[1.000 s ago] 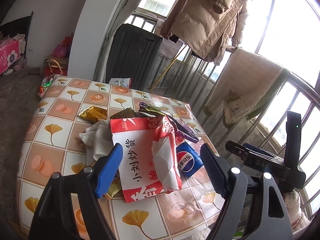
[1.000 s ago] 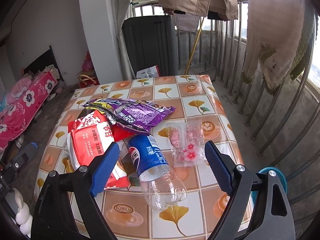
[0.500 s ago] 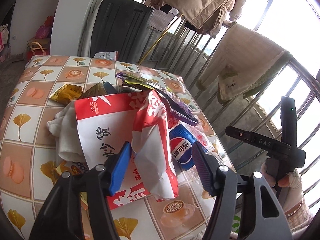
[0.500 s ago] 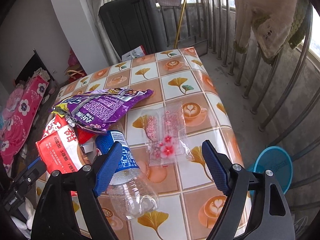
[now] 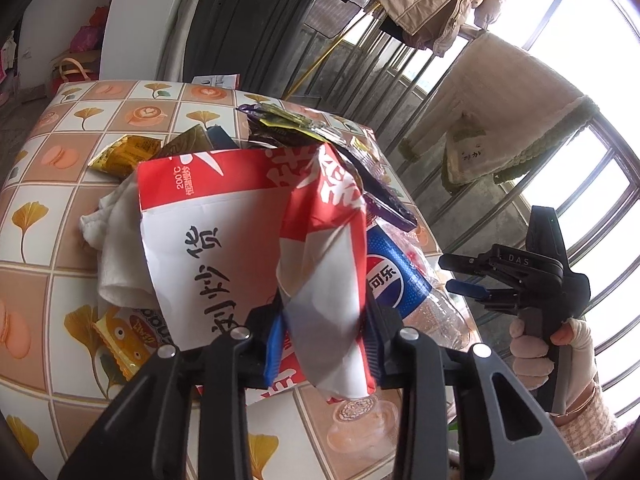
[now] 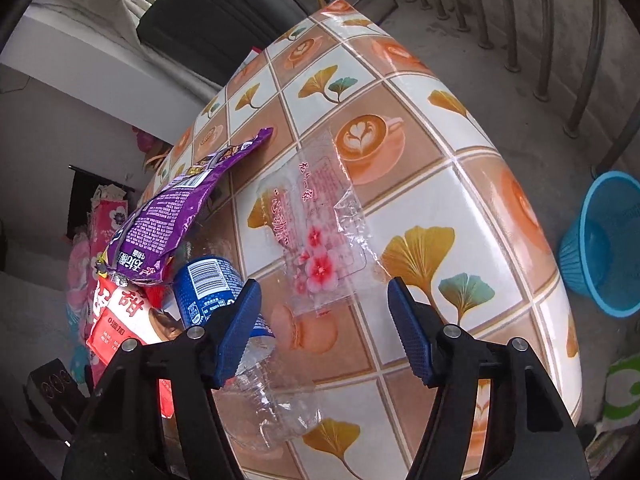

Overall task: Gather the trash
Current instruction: 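Lift the red-white bag with the left tool while the right tool pinches the clear wrapper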

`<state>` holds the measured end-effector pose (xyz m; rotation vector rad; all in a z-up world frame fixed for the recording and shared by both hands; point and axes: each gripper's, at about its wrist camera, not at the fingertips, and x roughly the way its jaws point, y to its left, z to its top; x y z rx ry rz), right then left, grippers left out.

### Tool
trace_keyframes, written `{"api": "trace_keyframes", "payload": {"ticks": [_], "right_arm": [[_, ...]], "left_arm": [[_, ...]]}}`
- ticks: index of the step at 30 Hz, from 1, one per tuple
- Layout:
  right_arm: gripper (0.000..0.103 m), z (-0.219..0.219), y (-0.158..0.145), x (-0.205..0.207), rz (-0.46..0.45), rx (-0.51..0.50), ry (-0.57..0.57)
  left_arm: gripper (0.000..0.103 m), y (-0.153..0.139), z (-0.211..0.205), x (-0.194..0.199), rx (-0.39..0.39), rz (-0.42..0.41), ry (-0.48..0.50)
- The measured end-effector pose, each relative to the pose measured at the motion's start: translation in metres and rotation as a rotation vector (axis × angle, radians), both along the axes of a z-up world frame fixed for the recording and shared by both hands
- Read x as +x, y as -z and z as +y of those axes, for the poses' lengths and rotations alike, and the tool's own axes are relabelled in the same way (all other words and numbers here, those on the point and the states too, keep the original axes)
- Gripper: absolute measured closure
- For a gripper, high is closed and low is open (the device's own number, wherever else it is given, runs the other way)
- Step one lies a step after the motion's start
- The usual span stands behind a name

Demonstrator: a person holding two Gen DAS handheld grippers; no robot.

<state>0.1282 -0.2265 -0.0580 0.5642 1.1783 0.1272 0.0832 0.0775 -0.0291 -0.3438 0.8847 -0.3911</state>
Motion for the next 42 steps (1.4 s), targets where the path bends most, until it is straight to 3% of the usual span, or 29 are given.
{"api": "trace_keyframes", "payload": {"ticks": [6,17,25,27,29,31,33,42], "right_arm": [[0.051,-0.013,0.015,0.005,0.043,0.096,0.045],[0.046,-0.036,0.023,-0.014,0.072,0.264,0.126],[0.047,-0.026,0.026,0.0,0.052,0.298,0.121],[0.054,-0.024,0.027,0.004,0.05,0.293,0.124],[0.067,-0.024,0.029,0.006,0.06,0.291,0.138],[0.087,-0.028,0.035,0.005,0.075,0.302,0.148],[0.097,-0.031,0.037,0.002,0.079,0.316,0.155],[0.103,-0.042,0.014,-0.016,-0.025,0.292,0.17]], "left_arm": [[0.073,-0.003,-0.004,-0.003,0.015,-0.013,0.003],[0.073,-0.005,-0.004,-0.007,0.023,-0.015,-0.01],[0.073,-0.006,-0.006,-0.007,0.033,-0.019,-0.012],[0.073,-0.007,-0.006,-0.008,0.034,-0.023,-0.014],[0.074,-0.007,-0.006,-0.008,0.033,-0.026,-0.016],[0.074,-0.007,-0.006,-0.009,0.034,-0.029,-0.016],[0.074,-0.008,-0.005,-0.011,0.034,-0.034,-0.017],[0.076,-0.019,-0.002,-0.028,0.035,-0.077,-0.037]]}}
